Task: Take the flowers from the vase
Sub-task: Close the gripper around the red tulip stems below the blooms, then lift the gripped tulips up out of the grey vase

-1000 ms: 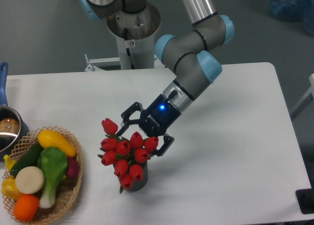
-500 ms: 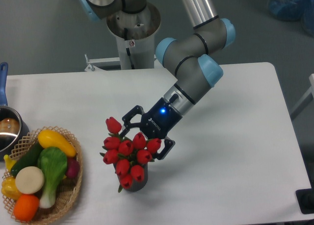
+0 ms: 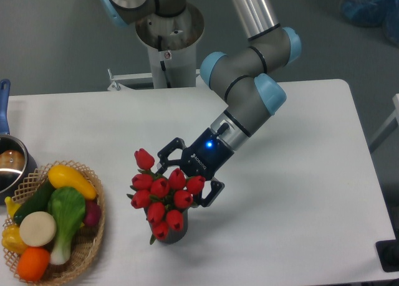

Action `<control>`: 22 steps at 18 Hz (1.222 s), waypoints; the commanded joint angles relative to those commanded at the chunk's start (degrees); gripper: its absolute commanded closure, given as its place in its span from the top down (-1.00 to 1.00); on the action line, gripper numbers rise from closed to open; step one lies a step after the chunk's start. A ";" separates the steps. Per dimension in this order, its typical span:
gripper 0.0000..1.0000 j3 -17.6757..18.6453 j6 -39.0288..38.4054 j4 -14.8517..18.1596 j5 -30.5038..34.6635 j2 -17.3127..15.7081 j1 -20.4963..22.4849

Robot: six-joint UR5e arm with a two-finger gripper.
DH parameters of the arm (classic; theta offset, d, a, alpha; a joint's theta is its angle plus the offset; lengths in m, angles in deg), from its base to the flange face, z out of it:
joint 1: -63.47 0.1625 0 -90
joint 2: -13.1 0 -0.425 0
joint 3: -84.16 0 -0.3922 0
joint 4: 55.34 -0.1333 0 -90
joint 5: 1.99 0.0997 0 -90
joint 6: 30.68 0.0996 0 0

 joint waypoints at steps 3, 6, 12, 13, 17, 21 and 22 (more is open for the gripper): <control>1.00 -0.09 0.00 0.00 -0.88 -0.09 0.00; 0.52 -0.09 0.00 0.00 -1.58 0.00 0.00; 0.14 -0.09 0.18 -0.09 -4.48 -0.09 0.61; 0.07 -0.09 0.18 -0.09 -4.74 -0.17 0.70; -0.27 0.18 0.18 -0.09 -4.92 -0.44 0.88; -0.29 0.18 0.09 -0.09 -5.01 -0.61 1.23; -0.33 0.18 0.09 -0.09 -5.18 -0.62 1.23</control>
